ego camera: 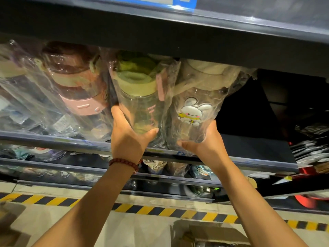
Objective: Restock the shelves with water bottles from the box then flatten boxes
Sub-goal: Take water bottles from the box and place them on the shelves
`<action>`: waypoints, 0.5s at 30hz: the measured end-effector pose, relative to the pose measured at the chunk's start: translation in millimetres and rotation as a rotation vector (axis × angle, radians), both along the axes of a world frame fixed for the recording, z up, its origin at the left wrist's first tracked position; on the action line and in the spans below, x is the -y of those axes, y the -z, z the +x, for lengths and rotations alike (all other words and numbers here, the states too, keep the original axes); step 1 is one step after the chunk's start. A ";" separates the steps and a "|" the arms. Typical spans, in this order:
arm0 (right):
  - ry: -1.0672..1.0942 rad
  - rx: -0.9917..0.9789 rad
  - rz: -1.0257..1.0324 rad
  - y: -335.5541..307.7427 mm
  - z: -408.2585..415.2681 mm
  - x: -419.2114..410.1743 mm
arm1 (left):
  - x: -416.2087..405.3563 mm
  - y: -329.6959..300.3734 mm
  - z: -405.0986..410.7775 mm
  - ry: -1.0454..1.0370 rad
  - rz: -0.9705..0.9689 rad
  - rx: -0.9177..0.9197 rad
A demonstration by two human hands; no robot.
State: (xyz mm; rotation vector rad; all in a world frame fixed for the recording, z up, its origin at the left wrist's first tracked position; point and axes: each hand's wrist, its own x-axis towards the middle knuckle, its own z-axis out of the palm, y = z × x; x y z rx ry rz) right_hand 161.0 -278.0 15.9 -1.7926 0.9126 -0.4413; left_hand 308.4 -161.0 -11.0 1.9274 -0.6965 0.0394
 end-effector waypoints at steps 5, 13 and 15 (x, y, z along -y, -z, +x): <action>0.012 -0.001 0.017 -1.1 1.1 -1.8 | 1.9 -7.1 -2.8 -0.021 0.089 -0.065; -0.025 -0.071 0.014 -8.1 -1.4 -0.3 | 0.3 -10.5 -1.2 0.046 0.109 -0.195; -0.041 -0.093 0.009 -11.4 -3.3 -1.0 | -2.0 -12.2 -0.7 0.068 0.110 -0.230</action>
